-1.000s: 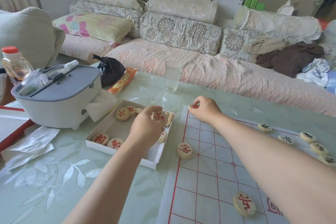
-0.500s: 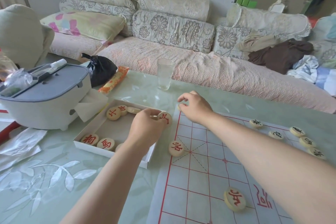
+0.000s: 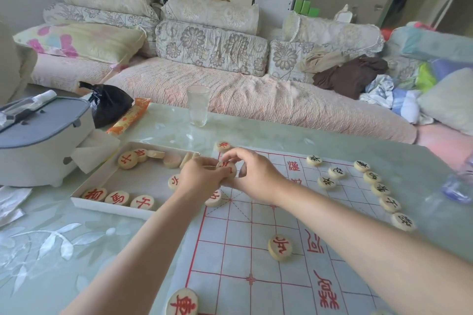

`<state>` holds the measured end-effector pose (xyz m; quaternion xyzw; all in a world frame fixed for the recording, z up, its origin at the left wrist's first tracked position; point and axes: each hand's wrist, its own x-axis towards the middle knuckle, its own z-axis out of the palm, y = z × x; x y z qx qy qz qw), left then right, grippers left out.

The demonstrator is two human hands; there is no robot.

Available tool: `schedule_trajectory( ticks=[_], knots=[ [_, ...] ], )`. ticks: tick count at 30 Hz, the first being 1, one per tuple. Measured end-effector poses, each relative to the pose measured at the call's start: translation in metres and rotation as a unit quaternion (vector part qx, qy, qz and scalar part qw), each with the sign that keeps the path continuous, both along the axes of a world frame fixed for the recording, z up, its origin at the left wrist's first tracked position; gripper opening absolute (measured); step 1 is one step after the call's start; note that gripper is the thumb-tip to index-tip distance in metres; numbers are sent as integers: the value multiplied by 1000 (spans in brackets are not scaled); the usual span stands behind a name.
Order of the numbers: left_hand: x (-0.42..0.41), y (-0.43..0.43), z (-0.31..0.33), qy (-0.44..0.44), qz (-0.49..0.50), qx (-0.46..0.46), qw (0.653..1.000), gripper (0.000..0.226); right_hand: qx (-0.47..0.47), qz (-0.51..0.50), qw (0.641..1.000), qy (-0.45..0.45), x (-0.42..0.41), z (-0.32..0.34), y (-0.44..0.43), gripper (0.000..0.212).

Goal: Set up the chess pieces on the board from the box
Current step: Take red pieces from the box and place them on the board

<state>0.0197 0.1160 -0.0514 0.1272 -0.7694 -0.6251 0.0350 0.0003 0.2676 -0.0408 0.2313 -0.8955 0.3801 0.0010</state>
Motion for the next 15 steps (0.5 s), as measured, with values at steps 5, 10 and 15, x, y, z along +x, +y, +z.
schedule_trajectory(
  ticks=[5, 10, 15],
  knots=[
    [11, 15, -10, 77, -72, -285, 953, 26, 48, -34, 998, -17, 13, -2, 38, 37],
    [14, 1, -24, 103, -121, -504, 849, 28, 115, -111, 986, -38, 23, -20, 86, 29],
    [16, -2, -33, 89, -153, -535, 826, 27, 165, -129, 977, -47, 34, -30, 102, 26]
  ],
)
